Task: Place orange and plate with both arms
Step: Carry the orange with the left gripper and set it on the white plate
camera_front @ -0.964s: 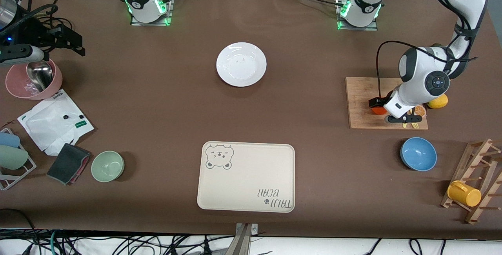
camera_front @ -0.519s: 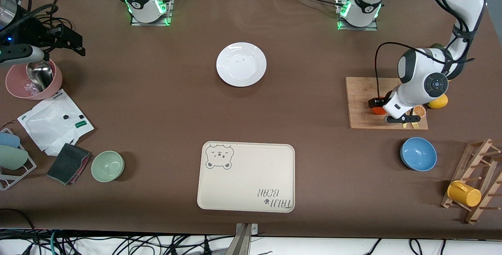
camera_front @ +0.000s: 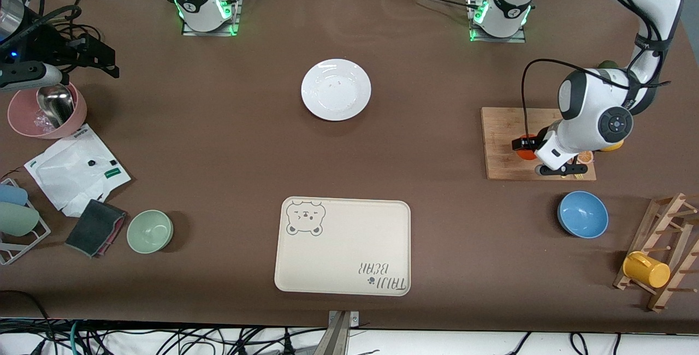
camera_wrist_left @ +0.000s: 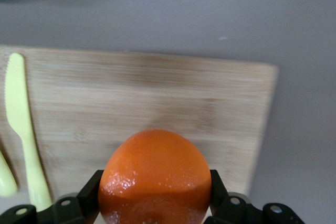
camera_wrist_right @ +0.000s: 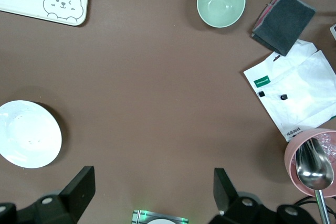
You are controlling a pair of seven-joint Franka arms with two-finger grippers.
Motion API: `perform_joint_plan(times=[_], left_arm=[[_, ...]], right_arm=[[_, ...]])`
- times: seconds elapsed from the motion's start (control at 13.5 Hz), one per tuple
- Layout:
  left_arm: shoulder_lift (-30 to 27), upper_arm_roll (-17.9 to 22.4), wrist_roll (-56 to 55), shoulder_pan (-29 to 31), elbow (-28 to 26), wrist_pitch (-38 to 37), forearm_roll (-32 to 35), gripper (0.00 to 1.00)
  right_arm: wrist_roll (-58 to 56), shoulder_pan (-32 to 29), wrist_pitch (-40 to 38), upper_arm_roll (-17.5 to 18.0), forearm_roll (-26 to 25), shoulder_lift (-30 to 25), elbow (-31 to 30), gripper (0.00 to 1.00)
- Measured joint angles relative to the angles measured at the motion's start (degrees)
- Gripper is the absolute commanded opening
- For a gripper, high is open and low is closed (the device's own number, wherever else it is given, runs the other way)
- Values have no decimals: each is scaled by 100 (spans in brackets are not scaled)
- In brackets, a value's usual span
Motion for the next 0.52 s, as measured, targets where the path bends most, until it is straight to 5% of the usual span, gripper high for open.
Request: perform_joint_plan(times=[0.22, 0.52], left_arm=[[-112, -934, -1367, -20, 652, -778, -64, 34], [-31, -2324, -3734, -327, 769, -778, -72, 34]], right_arm=[[0, 0, 0, 0, 0, 0, 0, 100], [0, 0, 0, -2, 1, 0, 0, 100]])
